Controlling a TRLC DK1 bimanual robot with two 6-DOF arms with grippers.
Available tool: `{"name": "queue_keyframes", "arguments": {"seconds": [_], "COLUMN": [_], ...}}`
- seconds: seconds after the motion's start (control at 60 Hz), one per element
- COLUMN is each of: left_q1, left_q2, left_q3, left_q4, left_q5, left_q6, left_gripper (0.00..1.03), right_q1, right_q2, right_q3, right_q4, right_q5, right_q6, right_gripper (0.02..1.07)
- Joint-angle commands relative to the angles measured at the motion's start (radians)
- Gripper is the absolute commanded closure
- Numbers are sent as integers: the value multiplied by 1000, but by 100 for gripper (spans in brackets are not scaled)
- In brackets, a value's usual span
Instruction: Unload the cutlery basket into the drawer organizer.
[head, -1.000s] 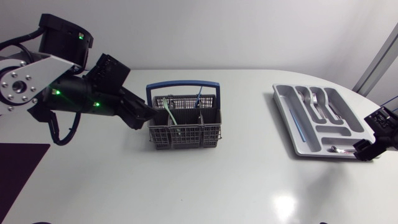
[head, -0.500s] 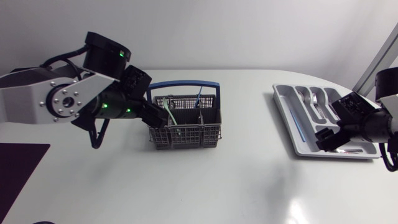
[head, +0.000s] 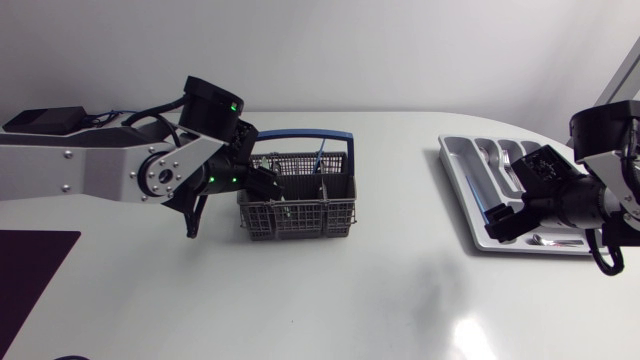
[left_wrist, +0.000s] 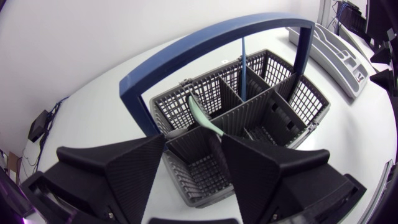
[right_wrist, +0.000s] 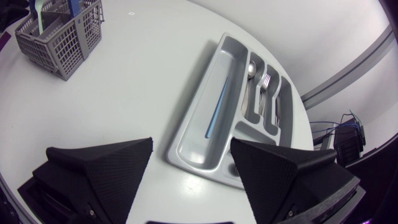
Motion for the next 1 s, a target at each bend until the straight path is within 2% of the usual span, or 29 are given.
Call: {"name": "queue_keyframes", "arguments": {"seconds": [0.0,0.183,0.233,0.483,0.817,0.9,0.983], "left_q1": [-16,-29,-31,-32,-40,-42,-42], "left_q2": [35,75,92,156,163,163,158], "left_q3": [35,47,55,90,61,52,46], "left_q4": [32,89,106,133,201,206,206], "left_q5": [-7,-27,-35,-86,-112,-116,-119], "left_q6": [-38,-60,-60,-70,-69,-67,-69], "left_gripper": [39,39,42,46,80,85,85], "right_q1": [8,10,10,19,28,27,27], "right_q2": [-3,3,3,5,5,0,-6], "right_q3": [-6,-19,-22,-34,-52,-54,-57], "right_q4": [-11,0,4,26,47,47,47], "right_q5": [11,11,11,10,13,13,13], "right_q6": [29,33,33,32,23,21,21], "right_gripper": [17,17,17,17,17,17,17]}}
